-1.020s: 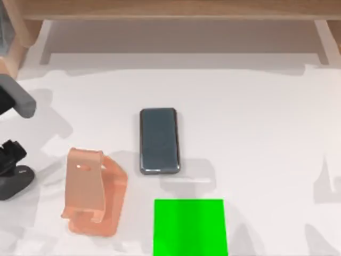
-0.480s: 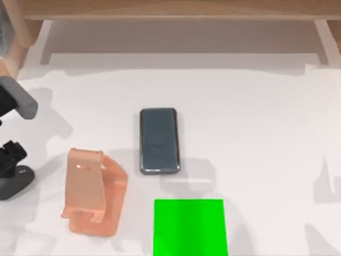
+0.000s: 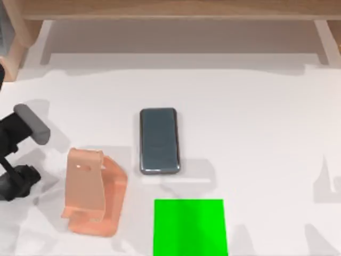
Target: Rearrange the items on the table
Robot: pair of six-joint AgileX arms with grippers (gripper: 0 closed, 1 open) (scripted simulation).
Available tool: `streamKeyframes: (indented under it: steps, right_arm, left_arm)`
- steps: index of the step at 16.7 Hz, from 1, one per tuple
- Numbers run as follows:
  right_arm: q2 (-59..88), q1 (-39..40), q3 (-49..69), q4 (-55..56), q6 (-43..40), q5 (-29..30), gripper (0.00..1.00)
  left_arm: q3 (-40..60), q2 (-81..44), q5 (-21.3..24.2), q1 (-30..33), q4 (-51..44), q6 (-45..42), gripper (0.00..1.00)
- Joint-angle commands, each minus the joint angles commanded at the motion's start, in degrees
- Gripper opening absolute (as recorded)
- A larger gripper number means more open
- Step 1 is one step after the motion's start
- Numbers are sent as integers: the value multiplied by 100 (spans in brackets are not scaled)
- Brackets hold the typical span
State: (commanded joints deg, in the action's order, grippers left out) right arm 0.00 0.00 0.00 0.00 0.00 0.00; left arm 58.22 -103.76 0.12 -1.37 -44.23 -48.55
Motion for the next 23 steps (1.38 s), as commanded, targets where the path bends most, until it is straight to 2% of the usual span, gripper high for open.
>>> streamKeyframes:
  steps: [6,19,23]
  right_arm:
    - [0,0,0,0,0,0,100]
    - [0,0,0,0,0,0,100]
    - [0,0,0,0,0,0,100]
  left_arm:
    - [-186,-128,1,-4,279,-5,100]
    - [-186,-128,1,-4,279,-5,2]
    - [-186,-128,1,-4,279,-5,0]
